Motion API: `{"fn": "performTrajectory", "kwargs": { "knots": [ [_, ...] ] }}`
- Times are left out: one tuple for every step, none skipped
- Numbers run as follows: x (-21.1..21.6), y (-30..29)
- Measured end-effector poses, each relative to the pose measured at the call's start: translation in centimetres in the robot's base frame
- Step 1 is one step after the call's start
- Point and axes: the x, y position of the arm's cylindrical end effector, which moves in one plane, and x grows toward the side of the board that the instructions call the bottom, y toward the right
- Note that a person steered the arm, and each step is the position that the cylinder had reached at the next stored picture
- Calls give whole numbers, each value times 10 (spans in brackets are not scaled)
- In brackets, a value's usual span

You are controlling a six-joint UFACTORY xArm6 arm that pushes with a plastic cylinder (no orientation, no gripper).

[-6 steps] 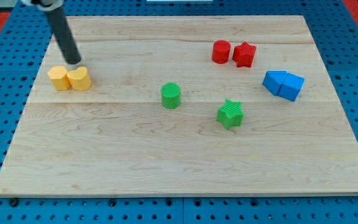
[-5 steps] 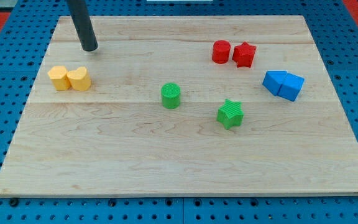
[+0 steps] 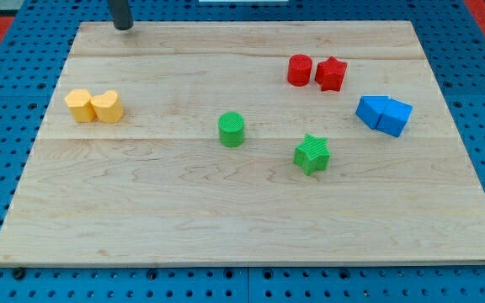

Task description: Move red star along with red circle towards the top center

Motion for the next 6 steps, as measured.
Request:
{"fn": "performTrajectory", "kwargs": {
  "knots": [
    [-3, -3],
    [6, 14],
    [4, 40],
    [8, 148],
    [18, 278],
    [37, 357]
  ]
}}
